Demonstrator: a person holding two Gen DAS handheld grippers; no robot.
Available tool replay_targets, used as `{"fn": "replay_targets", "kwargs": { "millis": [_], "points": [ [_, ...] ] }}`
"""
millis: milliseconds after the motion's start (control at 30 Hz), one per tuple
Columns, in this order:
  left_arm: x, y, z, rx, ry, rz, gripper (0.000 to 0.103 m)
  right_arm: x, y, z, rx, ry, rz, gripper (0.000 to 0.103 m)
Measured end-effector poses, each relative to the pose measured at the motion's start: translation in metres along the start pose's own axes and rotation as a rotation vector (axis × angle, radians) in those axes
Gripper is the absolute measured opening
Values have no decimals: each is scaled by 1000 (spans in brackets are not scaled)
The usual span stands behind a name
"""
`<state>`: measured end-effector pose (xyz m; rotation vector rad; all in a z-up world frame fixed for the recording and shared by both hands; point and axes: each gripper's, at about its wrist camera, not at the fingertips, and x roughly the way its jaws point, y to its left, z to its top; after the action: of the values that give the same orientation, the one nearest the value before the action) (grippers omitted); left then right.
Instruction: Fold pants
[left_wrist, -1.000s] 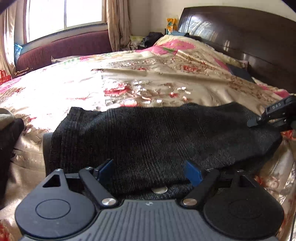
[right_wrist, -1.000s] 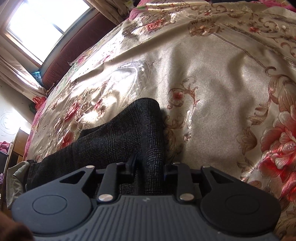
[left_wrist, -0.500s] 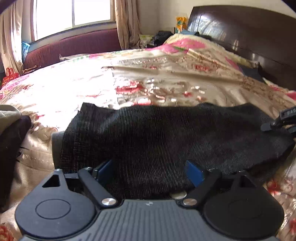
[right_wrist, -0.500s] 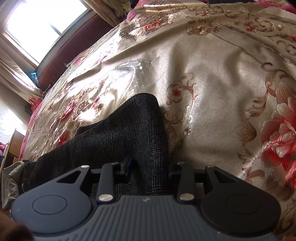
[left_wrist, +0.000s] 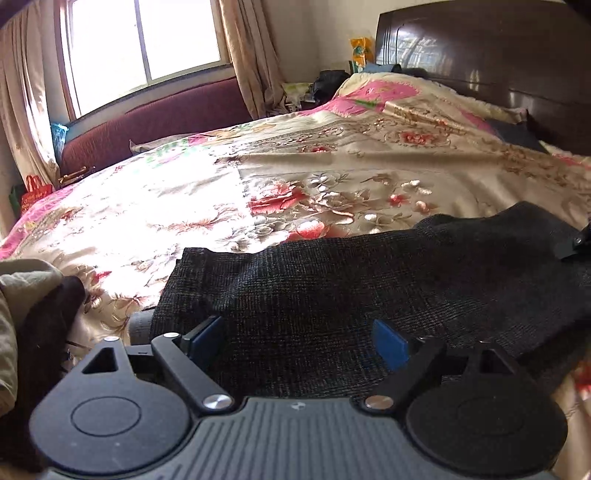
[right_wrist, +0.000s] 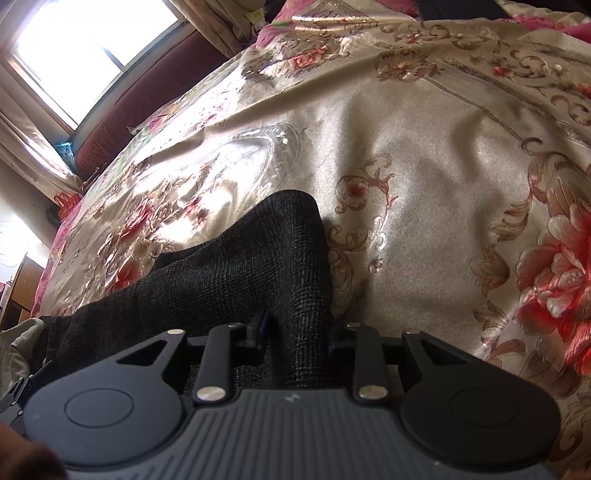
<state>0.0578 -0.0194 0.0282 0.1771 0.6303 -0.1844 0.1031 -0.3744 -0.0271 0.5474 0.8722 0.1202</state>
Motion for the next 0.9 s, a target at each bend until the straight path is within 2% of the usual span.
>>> {"fn": "replay_targets", "kwargs": {
  "millis": [100,200,300,367,400,433,667,900],
  "points": [
    [-13,-5,-6,-1,-29,-17,100,3,-1,1,10,20,5,32],
    [-19,-11,-15,-3,-46,-33,100,8,-4,1,24,37,25,40],
    [-9,-21,-22,15,12,-71,100,9,-1,2,20,39,13,40],
    [-1,-25,-26,23,28,-76,102,8,3,3,11,41,-15,37],
    [0,-24,-26,4,27,-81,102,7,6,3,-6,41,-40,31],
    [-1,-22,-25,-17,26,-88,102,7,10,3,-25,37,-59,30],
    [-9,-24,-31,-24,14,-80,102,9,35,-6,-117,15,-171,30],
    [-8,-28,-28,-16,10,-67,102,15,53,-13,-210,22,-240,37]
  ]
}}
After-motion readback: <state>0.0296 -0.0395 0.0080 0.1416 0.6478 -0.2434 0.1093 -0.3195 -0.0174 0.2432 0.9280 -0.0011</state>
